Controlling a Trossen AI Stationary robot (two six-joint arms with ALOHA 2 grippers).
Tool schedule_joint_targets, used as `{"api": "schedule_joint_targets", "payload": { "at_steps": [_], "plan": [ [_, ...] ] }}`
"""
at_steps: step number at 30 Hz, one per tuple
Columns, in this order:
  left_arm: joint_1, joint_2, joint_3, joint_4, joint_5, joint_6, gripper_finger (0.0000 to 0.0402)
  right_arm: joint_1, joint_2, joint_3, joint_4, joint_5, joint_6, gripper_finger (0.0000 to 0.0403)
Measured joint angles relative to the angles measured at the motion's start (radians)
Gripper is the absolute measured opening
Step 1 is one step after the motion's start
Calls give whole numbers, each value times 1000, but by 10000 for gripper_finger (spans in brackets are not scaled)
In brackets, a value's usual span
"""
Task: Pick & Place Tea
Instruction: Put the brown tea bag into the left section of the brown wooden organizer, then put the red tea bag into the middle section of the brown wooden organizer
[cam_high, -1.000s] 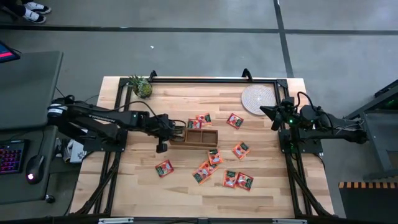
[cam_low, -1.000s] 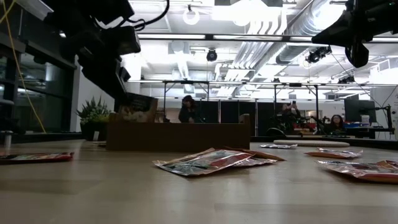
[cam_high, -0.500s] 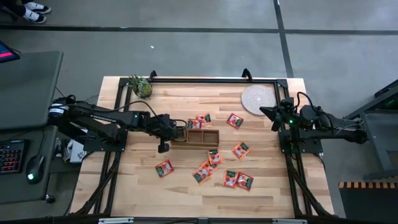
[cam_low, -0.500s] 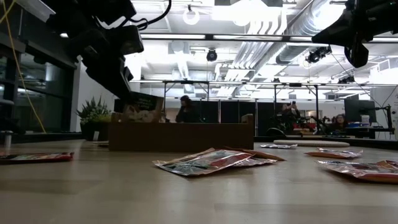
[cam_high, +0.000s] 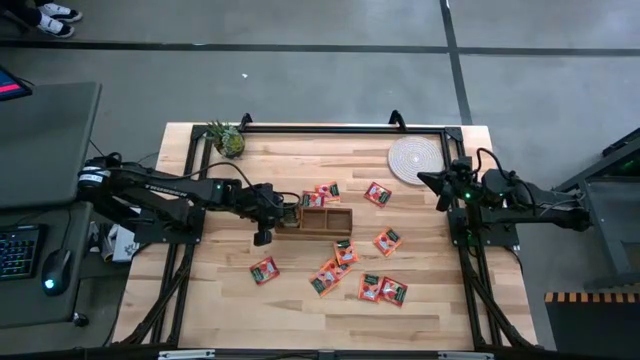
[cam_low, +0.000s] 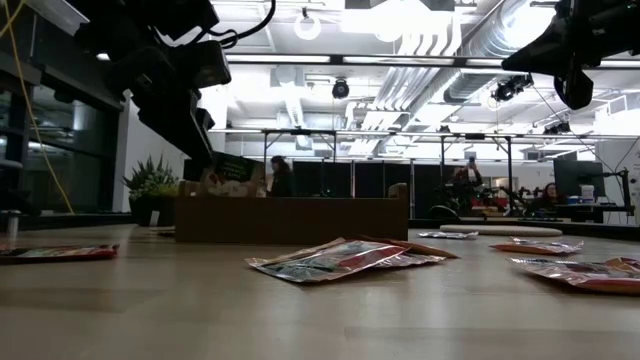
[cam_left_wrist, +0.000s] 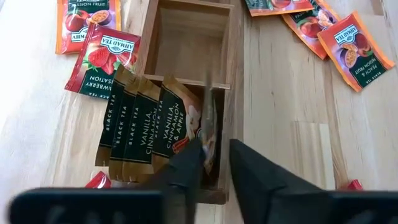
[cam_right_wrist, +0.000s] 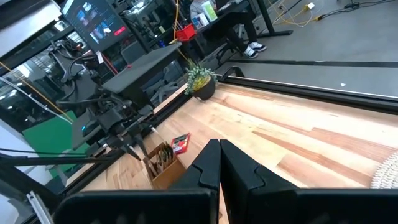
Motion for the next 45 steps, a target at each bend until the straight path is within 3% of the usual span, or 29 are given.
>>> {"api": "schedule_joint_targets", "payload": {
  "at_steps": [5, 10, 15, 24, 30, 36, 40, 45],
  "plan": [
    [0, 0, 0, 0, -2, 0, 152, 0, 0, 0, -6, 0, 0, 0],
    [0, 0, 3, -1, -3, 0, 181, 0, 0, 0, -13, 0, 0, 0],
    [0, 0, 52, -47, -50, 2, 186, 0, 0, 0, -13, 0, 0, 0],
    [0, -1, 236, -256, -275, 41, 186, 0, 29, 0, -39, 31, 45, 0],
    [31, -1, 358, -250, -284, 113, 185, 0, 130, 0, -32, 32, 45, 0],
    [139, 72, 471, -211, -164, 201, 143, 0, 226, 0, 5, 32, 56, 0],
    [220, 148, 555, -176, -30, 228, 91, 0, 261, 0, 3, 35, 93, 0],
    [279, 294, 693, -175, 53, 266, 15, 0, 293, 0, -24, 70, 169, 0]
  ]
}}
